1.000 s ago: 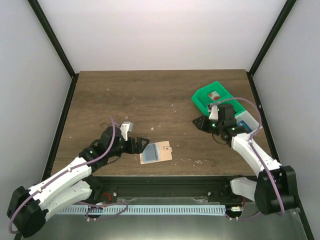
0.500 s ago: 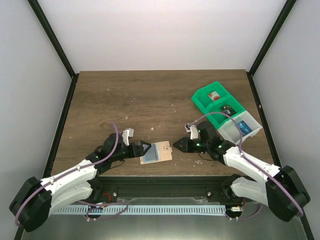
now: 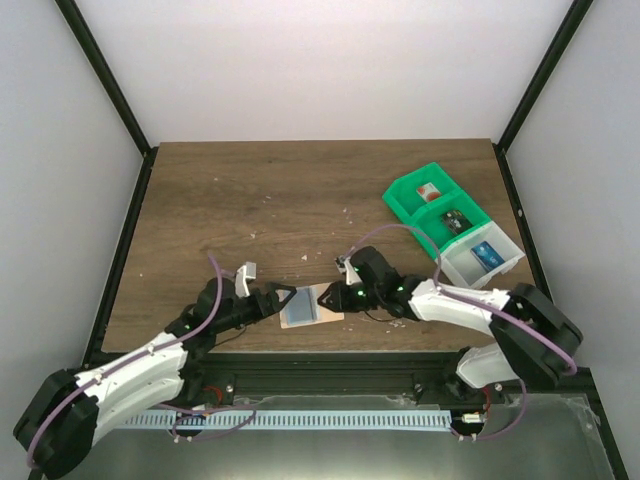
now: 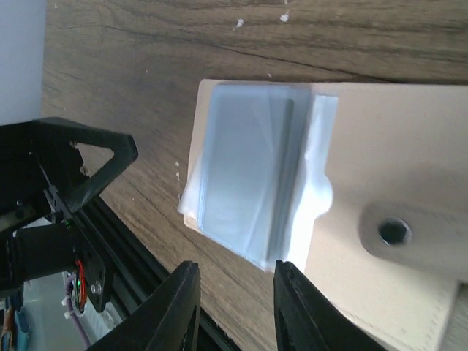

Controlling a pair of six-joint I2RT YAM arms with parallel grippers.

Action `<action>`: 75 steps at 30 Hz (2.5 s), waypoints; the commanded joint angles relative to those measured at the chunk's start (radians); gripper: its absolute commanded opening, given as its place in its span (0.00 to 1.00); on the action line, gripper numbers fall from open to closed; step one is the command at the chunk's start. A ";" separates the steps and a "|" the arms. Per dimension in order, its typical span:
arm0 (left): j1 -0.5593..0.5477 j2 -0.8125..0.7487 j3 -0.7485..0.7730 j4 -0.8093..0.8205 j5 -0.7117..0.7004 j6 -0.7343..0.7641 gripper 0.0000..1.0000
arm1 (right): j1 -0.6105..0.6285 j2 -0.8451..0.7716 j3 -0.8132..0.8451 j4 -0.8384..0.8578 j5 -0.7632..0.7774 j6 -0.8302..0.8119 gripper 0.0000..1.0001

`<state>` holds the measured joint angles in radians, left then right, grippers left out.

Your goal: Take the credit cards out of the card holder

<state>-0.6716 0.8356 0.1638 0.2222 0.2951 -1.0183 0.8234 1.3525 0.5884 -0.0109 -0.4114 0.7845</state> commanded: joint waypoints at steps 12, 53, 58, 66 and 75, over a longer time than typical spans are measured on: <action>0.039 -0.200 0.027 -0.230 -0.088 0.030 0.99 | 0.112 0.299 0.226 -0.068 0.124 -0.022 0.32; 0.091 -0.236 -0.055 -0.084 0.050 -0.056 1.00 | 0.155 0.332 0.237 -0.079 0.168 0.063 0.31; 0.092 -0.208 -0.045 -0.080 0.059 -0.046 1.00 | 0.162 0.345 0.241 -0.062 0.159 0.061 0.30; 0.093 -0.208 -0.058 -0.069 0.070 -0.055 1.00 | 0.168 0.385 0.260 -0.070 0.174 0.060 0.25; 0.093 -0.165 -0.069 -0.015 0.098 -0.043 1.00 | 0.171 0.387 0.201 -0.024 0.215 0.076 0.12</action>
<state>-0.5827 0.6483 0.1135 0.1482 0.3687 -1.0702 0.9787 1.7145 0.8249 -0.0597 -0.2340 0.8524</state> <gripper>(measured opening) 0.997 0.142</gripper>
